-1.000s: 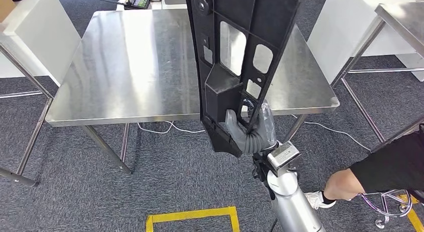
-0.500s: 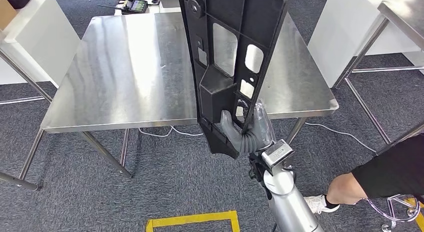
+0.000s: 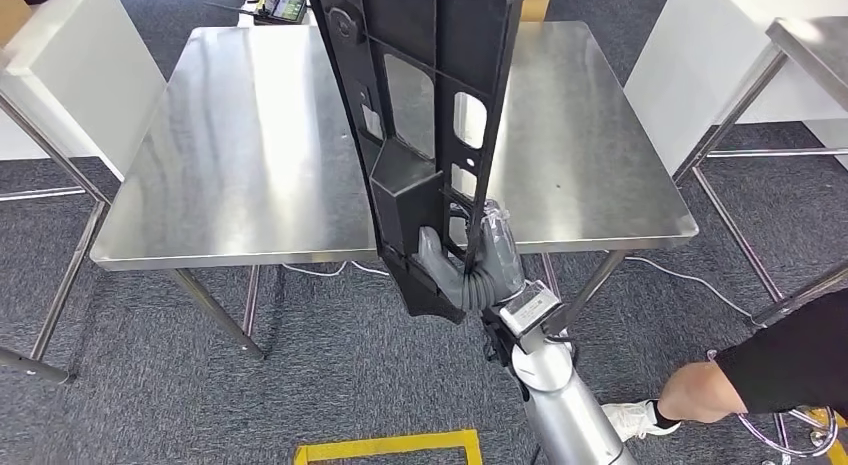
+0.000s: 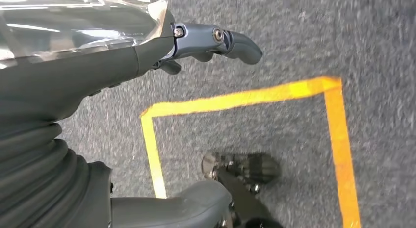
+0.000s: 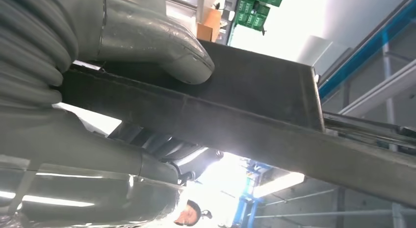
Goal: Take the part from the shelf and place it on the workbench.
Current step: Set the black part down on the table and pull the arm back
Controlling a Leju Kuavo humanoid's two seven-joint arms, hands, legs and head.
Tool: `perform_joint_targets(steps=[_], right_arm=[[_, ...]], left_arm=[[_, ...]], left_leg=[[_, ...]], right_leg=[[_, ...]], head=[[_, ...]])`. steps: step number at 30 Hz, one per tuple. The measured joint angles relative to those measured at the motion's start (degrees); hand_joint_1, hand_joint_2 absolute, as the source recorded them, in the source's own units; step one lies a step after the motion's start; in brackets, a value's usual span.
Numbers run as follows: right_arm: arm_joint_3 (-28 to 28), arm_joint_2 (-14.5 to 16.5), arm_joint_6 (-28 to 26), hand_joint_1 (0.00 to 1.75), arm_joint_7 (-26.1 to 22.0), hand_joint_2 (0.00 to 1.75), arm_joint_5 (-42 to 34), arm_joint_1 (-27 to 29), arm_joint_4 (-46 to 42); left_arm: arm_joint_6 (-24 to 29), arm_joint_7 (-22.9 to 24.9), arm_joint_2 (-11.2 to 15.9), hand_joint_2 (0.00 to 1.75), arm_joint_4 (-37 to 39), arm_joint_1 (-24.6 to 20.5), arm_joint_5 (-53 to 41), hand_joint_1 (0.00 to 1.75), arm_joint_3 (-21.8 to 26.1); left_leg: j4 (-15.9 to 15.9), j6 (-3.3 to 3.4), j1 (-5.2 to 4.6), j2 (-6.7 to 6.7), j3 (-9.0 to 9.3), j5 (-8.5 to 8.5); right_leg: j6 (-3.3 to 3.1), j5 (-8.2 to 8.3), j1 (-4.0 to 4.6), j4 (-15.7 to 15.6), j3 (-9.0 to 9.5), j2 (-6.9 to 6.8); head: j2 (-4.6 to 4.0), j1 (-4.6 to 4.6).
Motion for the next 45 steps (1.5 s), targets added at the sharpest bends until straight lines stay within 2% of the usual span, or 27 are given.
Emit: perform_joint_targets(steps=[2,3,4,6,7,9,12,14,17,18,19,21,22,23,24,28,30,32,33,34,35,37,38,39,41,43,45], right_arm=[[0.0,-0.1,0.0,1.75,0.1,1.75,0.1,0.3,0.1],[0.0,-0.2,0.0,1.75,0.1,1.75,0.2,0.4,0.1],[0.0,-0.2,0.0,1.75,0.1,1.75,0.3,0.5,0.2],[0.1,-0.2,0.0,1.75,0.2,1.75,0.4,0.5,0.2],[0.1,-0.2,0.0,1.75,0.2,1.75,0.5,0.5,0.2],[0.1,-0.2,0.0,1.75,0.2,1.75,0.5,0.4,0.2],[0.1,-0.2,0.0,1.75,0.2,1.75,0.5,0.3,0.3],[0.0,-0.1,0.0,1.75,0.2,1.75,0.5,0.2,0.2],[0.0,-0.2,-0.1,1.75,0.2,1.75,0.5,0.4,0.4],[0.0,-0.2,-0.2,1.75,0.2,1.75,0.5,0.6,0.4],[0.0,-0.2,-0.3,1.75,0.2,1.75,0.5,0.8,0.4],[0.0,-0.2,-0.4,1.75,0.2,1.75,0.5,1.1,0.4],[0.0,-0.2,-0.5,1.75,0.2,1.75,0.5,1.1,0.4],[0.0,-0.2,-0.5,1.75,0.2,1.75,0.5,1.0,0.4],[0.0,-0.2,-0.5,1.75,0.2,1.75,0.5,1.0,0.5],[0.0,-0.2,-0.5,1.75,0.1,1.75,0.6,0.9,0.4],[0.0,-0.2,-0.5,1.75,0.1,1.75,0.6,0.8,0.4],[0.0,-0.3,-0.5,1.75,0.1,1.75,0.6,1.0,0.4],[0.0,-0.4,-0.5,1.75,0.1,1.75,0.6,1.2,0.5],[0.0,-0.5,-0.5,1.75,0.1,1.75,0.6,1.3,0.5],[0.0,-0.6,-0.5,1.75,0.1,1.75,0.6,1.4,0.5],[0.0,-0.7,-0.5,1.75,0.1,1.75,0.6,1.4,0.5],[0.0,-0.7,-0.5,1.75,0.1,1.75,0.6,1.3,0.5],[0.0,-0.7,-0.5,1.75,0.1,1.75,0.6,1.3,0.5],[0.0,-0.7,-0.5,1.75,0.1,1.75,0.6,1.2,0.6],[0.0,-0.6,-0.5,1.75,0.1,1.75,0.6,1.2,0.5],[0.0,-0.6,-0.5,1.75,0.1,1.75,0.6,1.1,0.5]], left_arm=[[0.0,0.1,0.0,1.75,0.0,0.0,-0.2,0.0,0.0],[0.0,0.1,0.0,1.75,0.0,0.0,-0.3,0.0,0.0],[0.0,0.1,0.0,1.75,0.0,0.0,-0.3,0.0,0.0],[0.0,0.2,-0.1,1.75,0.0,0.0,-0.4,0.0,0.0],[0.0,0.2,-0.1,1.75,0.0,0.0,-0.5,0.0,0.0],[0.0,0.2,-0.1,1.75,0.0,0.0,-0.5,0.0,0.0],[0.0,0.2,0.0,1.75,0.0,-0.1,-0.6,0.0,0.0],[0.0,0.2,0.0,1.75,0.0,-0.1,-0.9,0.0,0.0],[0.0,0.2,0.0,1.75,0.0,0.0,-1.3,0.0,0.0],[0.0,0.2,0.0,1.75,0.0,0.0,-1.4,0.0,0.0],[0.0,0.2,0.0,1.75,0.0,0.1,-1.4,0.0,0.0],[0.0,0.2,0.1,1.75,0.0,0.1,-1.5,0.0,0.0],[0.0,0.2,0.2,1.75,0.0,0.1,-1.5,0.0,0.0],[-0.1,0.2,0.2,1.75,0.0,0.0,-1.5,0.0,0.0],[-0.1,0.2,0.2,1.75,0.0,-0.1,-1.5,0.0,0.0],[-0.4,0.2,0.2,1.75,0.0,0.0,-1.5,0.0,-0.2],[-0.4,0.1,0.2,1.75,0.0,0.0,-1.5,0.0,-0.2],[-0.5,0.1,0.2,1.75,0.0,-0.1,-1.5,0.0,-0.2],[-0.5,0.1,0.2,1.75,0.0,-0.1,-1.5,0.0,-0.2],[-0.5,0.1,0.2,1.75,0.0,-0.1,-1.5,0.0,-0.2],[-0.5,0.1,0.2,1.75,0.0,0.0,-1.5,0.0,-0.2],[-0.5,0.1,0.2,1.75,0.0,0.0,-1.5,0.0,-0.2],[-0.5,0.1,0.2,1.75,0.0,0.0,-1.5,0.0,-0.2],[-0.5,0.1,0.2,1.75,0.0,-0.1,-1.5,0.0,-0.2],[-0.5,0.1,0.2,1.75,0.0,-0.1,-1.6,0.0,-0.2],[-0.5,0.1,0.2,1.75,0.0,-0.1,-1.6,0.0,-0.2],[-0.5,0.1,0.2,1.75,0.0,-0.2,-1.6,0.0,-0.3]], left_leg=[[0.0,0.35,-0.13,-0.09,0.37,-0.42],[0.0,0.38,-0.18,-0.21,0.61,-0.65],[0.1,0.32,-0.21,-0.37,0.9,-0.89],[0.1,0.03,-0.24,-0.65,1.7,-1.52],[0.2,-0.24,-0.4,-0.76,2.05,-1.94],[0.3,-0.82,-0.57,-0.85,2.43,-2.63],[0.6,-1.78,-0.27,-0.75,2.47,-3.32],[3.8,-2.48,-0.02,-0.45,1.0,-4.91],[14.6,-3.3,0.47,-0.2,-5.49,-8.44],[16.4,-3.47,0.6,-0.15,-7.13,-8.27],[16.0,-3.54,0.7,-0.08,-7.65,-6.91],[9.4,-3.38,0.86,0.08,-5.53,-1.93],[5.8,-3.21,0.78,0.13,-3.97,-0.16],[3.0,-2.93,0.65,0.15,-2.64,0.71],[1.7,-2.65,0.47,0.13,-1.93,0.73],[0.5,-1.08,0.16,0.01,-0.77,0.01],[-0.2,-0.24,0.27,0.05,0.19,-0.1],[-0.3,0.27,0.09,0.01,0.69,-0.55],[-0.3,0.38,-0.01,-0.07,0.98,-0.84],[-0.3,0.4,-0.1,-0.18,1.31,-1.14],[-0.3,0.35,-0.17,-0.31,1.8,-1.48],[-0.2,0.06,-0.29,-0.55,2.79,-2.3],[-0.2,-0.21,-0.44,-0.66,3.16,-2.79],[-0.1,-0.51,-0.55,-0.71,3.32,-3.22],[0.0,-1.15,-0.58,-0.71,3.49,-3.86],[0.8,-1.83,-0.22,-0.55,3.45,-4.55],[5.3,-2.52,0.1,-0.35,1.4,-6.73]], right_leg=[[-0.05,-1.68,-0.01,6.9,-4.41,0.02],[0.28,-1.19,0.0,7.5,-5.3,0.03],[0.72,0.13,0.0,5.9,-5.01,0.03],[1.45,4.16,0.0,-2.0,-1.81,0.01],[1.43,5.73,0.08,-5.8,-0.05,0.03],[0.7,7.02,0.21,-9.6,1.84,0.07],[-0.59,6.81,0.0,-9.9,2.41,0.18],[-1.41,6.57,-0.41,-10.3,3.19,0.19],[-2.24,5.79,-0.38,-10.3,4.02,0.18],[-2.27,5.49,-0.38,-10.3,4.31,0.22],[-2.17,5.16,-0.4,-10.3,4.68,0.28],[-1.79,4.38,-0.46,-10.3,5.7,0.41],[-1.48,3.99,-0.3,-10.3,6.07,0.45],[-1.15,3.67,-0.17,-10.3,6.27,0.47],[-0.8,3.44,-0.05,-10.3,6.31,0.46],[0.35,2.58,0.08,-9.6,6.13,0.25],[0.16,0.61,0.06,-4.1,3.29,0.21],[-0.17,-1.56,0.03,4.2,-1.79,0.22],[-0.04,-1.75,0.03,6.8,-3.8,0.22],[0.27,-1.1,0.03,7.2,-4.76,0.21],[0.7,0.62,0.04,5.1,-4.42,0.21],[1.19,5.09,0.11,-3.1,-1.44,0.18],[1.07,6.82,0.23,-6.9,0.05,0.17],[0.72,7.64,0.35,-9.0,0.92,0.17],[-0.15,7.68,0.52,-9.9,1.38,0.23],[-0.99,7.46,0.13,-10.2,1.92,0.32],[-1.87,7.09,-0.24,-10.5,2.77,0.33]], head=[[0.01,0.05],[0.0,0.06],[0.0,0.06],[-0.01,0.08],[-0.01,0.08],[-0.01,0.02],[0.0,-0.04],[0.0,-0.22],[-0.01,-0.37],[0.0,-0.38],[0.0,-0.4],[-0.01,-0.4],[-0.01,-0.4],[-0.01,-0.38],[-0.01,-0.38],[0.01,-0.38],[0.0,-0.26],[0.0,-0.18],[0.0,-0.18],[0.0,-0.18],[-0.01,-0.17],[-0.01,-0.11],[-0.01,-0.09],[0.0,-0.1],[0.0,-0.15],[0.0,-0.21],[-0.01,-0.31]])
